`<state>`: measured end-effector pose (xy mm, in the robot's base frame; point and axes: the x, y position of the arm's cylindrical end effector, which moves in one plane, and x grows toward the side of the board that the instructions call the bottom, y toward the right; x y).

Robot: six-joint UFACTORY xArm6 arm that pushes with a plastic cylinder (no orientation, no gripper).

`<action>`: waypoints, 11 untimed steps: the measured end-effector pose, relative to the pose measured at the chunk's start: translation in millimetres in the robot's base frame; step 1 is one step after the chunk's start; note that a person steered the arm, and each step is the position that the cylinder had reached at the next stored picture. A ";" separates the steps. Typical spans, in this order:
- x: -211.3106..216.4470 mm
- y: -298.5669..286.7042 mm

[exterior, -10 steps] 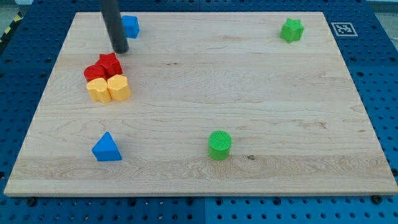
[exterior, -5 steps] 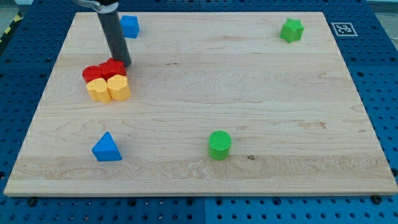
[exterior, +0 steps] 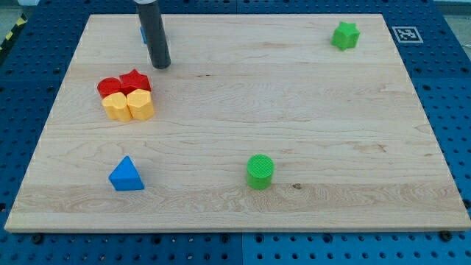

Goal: Place the blue blocks parallel to each other

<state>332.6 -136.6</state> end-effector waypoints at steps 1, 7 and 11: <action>-13.7 -14.6; -33.8 88.2; 146.6 112.7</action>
<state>479.2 -23.9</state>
